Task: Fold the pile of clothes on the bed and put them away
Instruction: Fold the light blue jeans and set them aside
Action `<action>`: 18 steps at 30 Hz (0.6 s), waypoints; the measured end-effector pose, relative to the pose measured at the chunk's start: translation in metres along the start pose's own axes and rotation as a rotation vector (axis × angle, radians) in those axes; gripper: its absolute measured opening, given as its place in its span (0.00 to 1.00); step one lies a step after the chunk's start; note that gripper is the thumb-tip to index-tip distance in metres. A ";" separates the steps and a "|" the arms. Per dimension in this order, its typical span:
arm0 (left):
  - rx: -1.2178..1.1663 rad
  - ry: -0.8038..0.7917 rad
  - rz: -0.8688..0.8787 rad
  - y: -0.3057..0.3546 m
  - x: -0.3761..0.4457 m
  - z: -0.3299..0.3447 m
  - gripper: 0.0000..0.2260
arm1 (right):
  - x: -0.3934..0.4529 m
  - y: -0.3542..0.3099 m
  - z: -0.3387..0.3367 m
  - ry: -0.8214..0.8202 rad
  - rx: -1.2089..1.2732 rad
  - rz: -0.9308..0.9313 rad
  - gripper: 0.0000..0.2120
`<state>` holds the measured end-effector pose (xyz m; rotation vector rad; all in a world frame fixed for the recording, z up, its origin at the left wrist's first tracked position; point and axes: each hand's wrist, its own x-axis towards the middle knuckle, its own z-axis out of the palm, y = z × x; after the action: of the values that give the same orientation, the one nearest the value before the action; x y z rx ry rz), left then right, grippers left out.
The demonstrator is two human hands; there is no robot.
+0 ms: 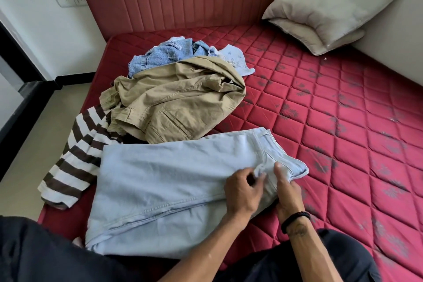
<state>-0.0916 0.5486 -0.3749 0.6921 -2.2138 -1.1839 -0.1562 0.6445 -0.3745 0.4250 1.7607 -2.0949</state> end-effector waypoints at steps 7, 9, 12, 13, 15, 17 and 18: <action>0.065 -0.047 0.303 -0.044 0.009 -0.086 0.08 | -0.005 0.003 0.008 0.042 -0.468 -0.365 0.23; 0.442 0.195 0.296 -0.095 0.015 -0.128 0.17 | -0.013 0.001 0.016 0.151 -0.513 -0.420 0.20; 0.798 -0.019 -0.227 -0.146 0.008 -0.200 0.34 | -0.046 -0.014 0.042 0.229 -0.526 -0.605 0.15; 0.802 -0.155 -0.331 -0.151 0.006 -0.214 0.36 | -0.061 -0.019 0.054 0.247 -0.505 -0.677 0.14; 0.762 -0.337 -0.396 -0.146 0.014 -0.230 0.39 | -0.093 -0.024 0.084 0.255 -0.460 -0.843 0.10; 0.592 -0.421 -0.445 -0.122 0.033 -0.249 0.38 | -0.125 -0.020 0.115 0.224 -0.543 -1.075 0.08; 0.406 -0.407 -0.491 -0.111 0.043 -0.266 0.37 | -0.139 -0.016 0.131 0.155 -0.605 -1.201 0.09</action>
<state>0.0731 0.3116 -0.3347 1.3174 -2.7672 -1.1847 -0.0395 0.5303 -0.2749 -0.8755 3.0392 -1.9041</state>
